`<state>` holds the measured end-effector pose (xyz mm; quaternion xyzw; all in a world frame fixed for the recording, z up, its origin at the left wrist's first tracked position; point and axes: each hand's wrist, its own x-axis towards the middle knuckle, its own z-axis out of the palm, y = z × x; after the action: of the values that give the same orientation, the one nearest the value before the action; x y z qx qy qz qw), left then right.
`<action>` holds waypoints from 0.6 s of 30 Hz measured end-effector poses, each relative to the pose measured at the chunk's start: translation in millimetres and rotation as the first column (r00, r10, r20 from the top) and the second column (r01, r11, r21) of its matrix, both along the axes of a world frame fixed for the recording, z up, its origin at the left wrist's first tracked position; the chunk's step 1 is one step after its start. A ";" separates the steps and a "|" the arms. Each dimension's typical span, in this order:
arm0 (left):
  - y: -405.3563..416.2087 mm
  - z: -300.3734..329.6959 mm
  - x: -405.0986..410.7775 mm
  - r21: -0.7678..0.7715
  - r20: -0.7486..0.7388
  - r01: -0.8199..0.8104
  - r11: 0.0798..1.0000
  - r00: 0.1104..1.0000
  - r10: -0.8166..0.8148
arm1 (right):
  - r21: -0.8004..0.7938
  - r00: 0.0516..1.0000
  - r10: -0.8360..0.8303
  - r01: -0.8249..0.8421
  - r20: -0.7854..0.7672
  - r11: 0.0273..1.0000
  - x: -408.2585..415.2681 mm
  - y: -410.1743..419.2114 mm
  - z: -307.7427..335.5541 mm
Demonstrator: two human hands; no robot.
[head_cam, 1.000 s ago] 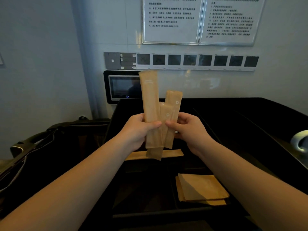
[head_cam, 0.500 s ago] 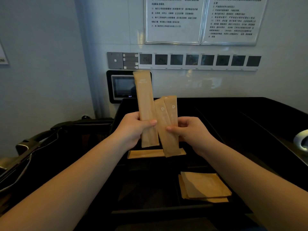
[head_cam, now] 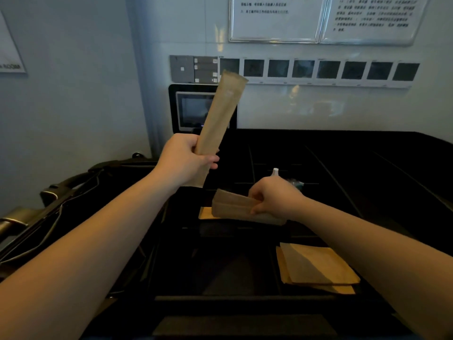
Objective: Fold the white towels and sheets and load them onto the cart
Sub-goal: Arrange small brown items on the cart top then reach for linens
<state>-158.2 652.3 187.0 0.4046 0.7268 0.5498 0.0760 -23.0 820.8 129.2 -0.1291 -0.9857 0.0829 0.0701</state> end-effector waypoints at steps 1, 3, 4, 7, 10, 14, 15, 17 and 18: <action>0.8 -1.9 -0.9 -0.008 0.000 -0.002 1.000 1.000 0.002 | 0.032 1.000 0.006 -0.006 0.021 0.999 -5.4 0.1 -5.1; 1.0 -5.1 -3.5 -0.015 0.006 -0.004 1.000 1.000 0.004 | 0.075 0.999 0.022 -0.024 0.031 0.997 -14.6 0.7 -13.6; 0.6 -6.8 -5.2 -0.015 0.016 0.001 1.000 1.000 0.000 | 0.090 0.999 0.032 -0.035 0.031 0.995 -18.3 0.8 -16.3; -0.8 -11.8 -9.0 -0.013 0.052 0.028 1.000 0.998 -0.027 | 0.123 0.997 0.045 -0.052 0.055 0.991 -26.5 0.3 -18.7; -0.8 -15.4 -11.3 -0.035 0.074 0.054 0.998 0.996 -0.051 | 0.099 0.992 0.064 -0.075 0.107 0.992 -28.7 -0.4 -18.4; 0.9 -15.9 -12.7 -0.035 0.095 0.075 0.997 0.993 -0.071 | 0.071 0.987 0.088 -0.099 0.135 0.993 -26.1 -2.5 -19.2; 1.4 -15.5 -12.9 -0.029 0.099 0.076 0.997 0.992 -0.073 | 0.062 0.989 0.089 -0.097 0.120 0.993 -25.6 -2.2 -18.6; 2.7 -14.8 -13.1 -0.027 0.096 0.073 0.997 0.993 -0.070 | 0.025 0.991 0.094 -0.097 0.095 0.995 -24.6 -0.8 -16.4; 3.3 -14.6 -13.4 -0.033 0.087 0.069 0.997 0.994 -0.066 | 0.004 0.990 0.103 -0.104 0.099 0.995 -23.5 -0.9 -14.8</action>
<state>-171.6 655.6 172.3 0.4035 0.7185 0.5507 0.1327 -46.6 819.9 114.4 -0.0814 -0.9937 0.0756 0.0176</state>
